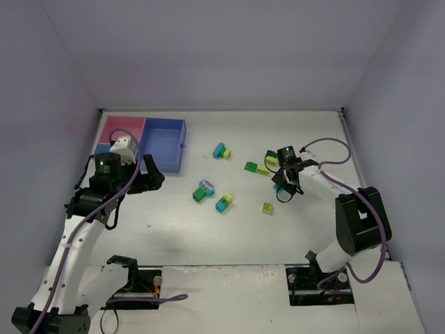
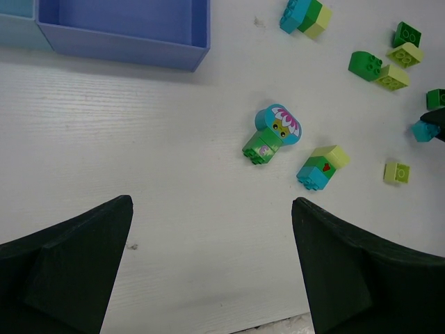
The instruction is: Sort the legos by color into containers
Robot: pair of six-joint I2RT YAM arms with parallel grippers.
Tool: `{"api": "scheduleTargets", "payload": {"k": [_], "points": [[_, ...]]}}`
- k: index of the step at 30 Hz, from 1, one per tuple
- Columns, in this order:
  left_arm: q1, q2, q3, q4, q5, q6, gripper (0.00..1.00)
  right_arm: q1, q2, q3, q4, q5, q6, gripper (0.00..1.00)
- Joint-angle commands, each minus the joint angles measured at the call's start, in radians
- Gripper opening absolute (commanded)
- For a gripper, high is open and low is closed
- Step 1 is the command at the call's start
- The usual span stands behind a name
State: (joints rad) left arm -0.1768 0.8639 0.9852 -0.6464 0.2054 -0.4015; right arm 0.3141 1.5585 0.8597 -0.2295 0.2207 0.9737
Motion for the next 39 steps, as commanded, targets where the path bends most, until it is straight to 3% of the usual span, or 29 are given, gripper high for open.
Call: {"api": "scheduleTargets", "payload": {"k": [1,7,11,13,17,22,27,39], "points": [[-0.010,-0.002,0.013,0.057,0.022,-0.016,0.90,0.003,-0.031,0.113,0.022,0.039,-0.116,0.00],[-0.023,0.006,0.004,0.111,0.070,-0.083,0.90,0.013,-0.087,0.194,0.113,-0.110,-0.263,0.00],[-0.075,0.011,-0.034,0.281,0.120,-0.209,0.90,0.042,-0.127,0.240,0.157,-0.236,-0.264,0.00],[-0.121,0.024,-0.060,0.356,0.106,-0.292,0.90,0.068,-0.141,0.254,0.180,-0.290,-0.247,0.00],[-0.312,0.078,-0.071,0.545,-0.053,-0.359,0.89,0.117,-0.163,0.283,0.199,-0.336,-0.156,0.00],[-0.479,0.210,0.002,0.678,-0.167,-0.321,0.85,0.166,-0.170,0.305,0.220,-0.369,-0.052,0.00],[-0.593,0.311,0.046,0.767,-0.293,-0.234,0.74,0.187,-0.181,0.299,0.280,-0.419,0.048,0.00],[-0.635,0.452,0.127,0.843,-0.336,-0.188,0.70,0.203,-0.204,0.268,0.361,-0.517,0.143,0.00]]}}
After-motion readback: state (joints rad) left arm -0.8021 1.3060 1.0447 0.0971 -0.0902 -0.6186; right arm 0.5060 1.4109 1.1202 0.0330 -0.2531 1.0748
